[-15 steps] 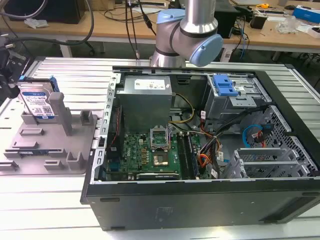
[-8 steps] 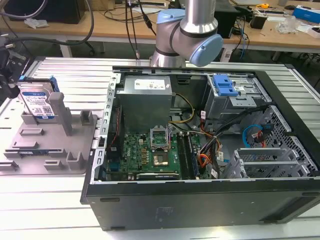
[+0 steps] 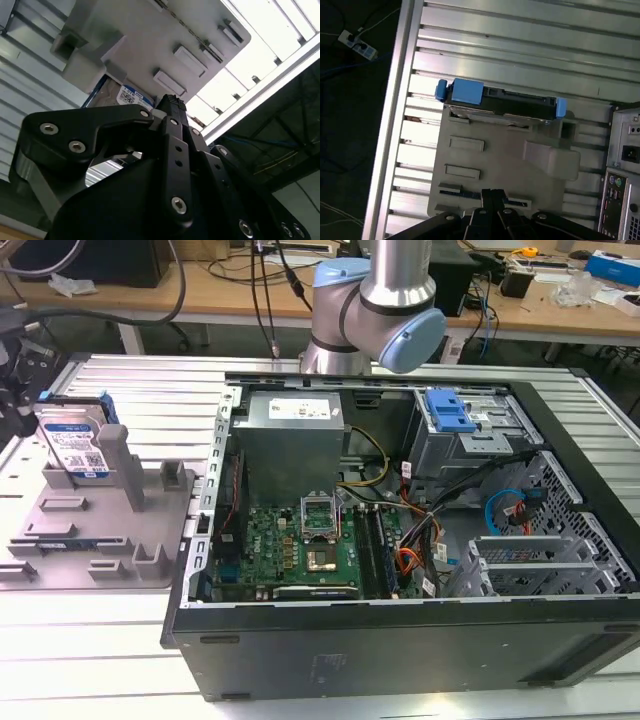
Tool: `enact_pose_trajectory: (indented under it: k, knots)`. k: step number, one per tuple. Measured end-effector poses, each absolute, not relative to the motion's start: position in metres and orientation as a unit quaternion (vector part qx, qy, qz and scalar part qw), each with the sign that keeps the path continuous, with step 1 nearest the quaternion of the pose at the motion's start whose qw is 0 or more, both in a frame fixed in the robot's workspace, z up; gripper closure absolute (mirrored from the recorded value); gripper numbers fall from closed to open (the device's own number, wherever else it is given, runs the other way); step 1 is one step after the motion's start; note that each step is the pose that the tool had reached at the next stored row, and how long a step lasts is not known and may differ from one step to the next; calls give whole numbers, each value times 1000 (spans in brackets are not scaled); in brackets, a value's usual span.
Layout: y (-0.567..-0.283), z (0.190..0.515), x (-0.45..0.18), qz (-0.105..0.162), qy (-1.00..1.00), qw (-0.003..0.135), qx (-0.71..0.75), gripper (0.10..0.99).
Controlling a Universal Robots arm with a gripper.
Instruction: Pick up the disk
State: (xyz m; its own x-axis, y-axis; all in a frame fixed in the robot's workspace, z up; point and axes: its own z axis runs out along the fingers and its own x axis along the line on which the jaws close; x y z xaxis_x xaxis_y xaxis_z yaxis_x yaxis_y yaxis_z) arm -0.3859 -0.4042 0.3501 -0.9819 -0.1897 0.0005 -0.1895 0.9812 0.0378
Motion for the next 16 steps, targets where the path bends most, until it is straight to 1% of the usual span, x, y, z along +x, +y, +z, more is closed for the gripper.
enact_pose_trajectory:
  k: [16]
  knots:
    - [-404, 349, -386, -18, -961, 5, 276, 980]
